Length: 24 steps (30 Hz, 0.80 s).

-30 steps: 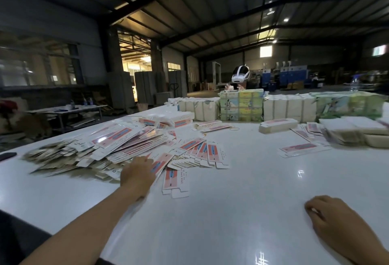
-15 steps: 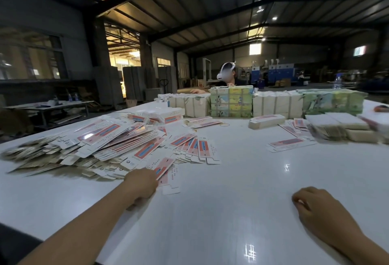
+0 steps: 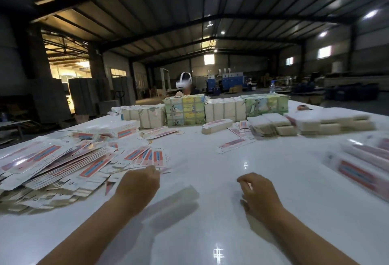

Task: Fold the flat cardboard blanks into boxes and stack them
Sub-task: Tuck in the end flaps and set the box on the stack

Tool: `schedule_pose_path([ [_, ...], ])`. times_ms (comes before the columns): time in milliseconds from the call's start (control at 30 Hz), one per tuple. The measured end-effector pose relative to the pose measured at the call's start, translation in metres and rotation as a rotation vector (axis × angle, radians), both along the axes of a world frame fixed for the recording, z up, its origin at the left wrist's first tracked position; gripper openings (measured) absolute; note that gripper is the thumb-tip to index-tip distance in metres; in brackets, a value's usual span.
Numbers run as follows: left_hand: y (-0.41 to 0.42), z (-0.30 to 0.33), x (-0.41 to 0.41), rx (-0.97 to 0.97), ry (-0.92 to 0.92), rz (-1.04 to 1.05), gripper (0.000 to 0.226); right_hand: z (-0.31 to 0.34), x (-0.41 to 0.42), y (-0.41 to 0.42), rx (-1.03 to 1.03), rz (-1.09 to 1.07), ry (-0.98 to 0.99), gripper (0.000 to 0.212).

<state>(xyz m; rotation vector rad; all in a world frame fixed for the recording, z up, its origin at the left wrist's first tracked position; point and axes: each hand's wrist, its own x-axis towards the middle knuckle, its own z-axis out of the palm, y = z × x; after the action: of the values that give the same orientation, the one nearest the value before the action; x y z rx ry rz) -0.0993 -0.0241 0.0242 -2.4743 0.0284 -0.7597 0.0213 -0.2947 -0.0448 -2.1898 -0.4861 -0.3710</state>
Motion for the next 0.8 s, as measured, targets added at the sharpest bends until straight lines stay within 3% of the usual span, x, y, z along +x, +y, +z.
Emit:
schedule_pose_path([
  [33, -0.019, -0.005, 0.009, -0.006, -0.096, -0.177, 0.019, 0.007, -0.002, -0.003, 0.247, -0.003, 0.117, 0.021],
  [100, -0.061, -0.017, 0.028, -0.058, -0.208, -0.422, 0.015, 0.023, -0.003, -0.011, 0.728, 0.100, 0.515, 0.047],
  [167, -0.097, -0.030, 0.045, -0.121, -0.219, -0.574, 0.017, 0.033, -0.003, -0.024, 0.920, 0.194, 0.786, 0.063],
  [333, -0.135, -0.053, 0.063, -0.328, -0.098, -0.560, 0.042, 0.037, 0.001, -0.039, 0.929, 0.209, 0.705, 0.024],
  [467, -0.133, -0.056, 0.064, -0.413, -0.091, -0.347, 0.073, 0.036, -0.008, -0.031, 0.802, 0.405, 0.710, 0.023],
  [533, -0.131, -0.055, 0.065, -0.400, -0.073, -0.287, 0.077, 0.036, -0.013, -0.028, 0.737, 0.516, 0.684, 0.022],
  [633, -0.127, -0.053, 0.067, -0.429, -0.040, -0.336, 0.072, 0.039, -0.016, -0.029, 0.706, 0.542, 0.673, 0.024],
  [800, -0.122, -0.048, 0.064, -0.487, -0.058, -0.435, 0.080, 0.038, -0.013, -0.034, 0.815, 0.667, 0.782, 0.049],
])
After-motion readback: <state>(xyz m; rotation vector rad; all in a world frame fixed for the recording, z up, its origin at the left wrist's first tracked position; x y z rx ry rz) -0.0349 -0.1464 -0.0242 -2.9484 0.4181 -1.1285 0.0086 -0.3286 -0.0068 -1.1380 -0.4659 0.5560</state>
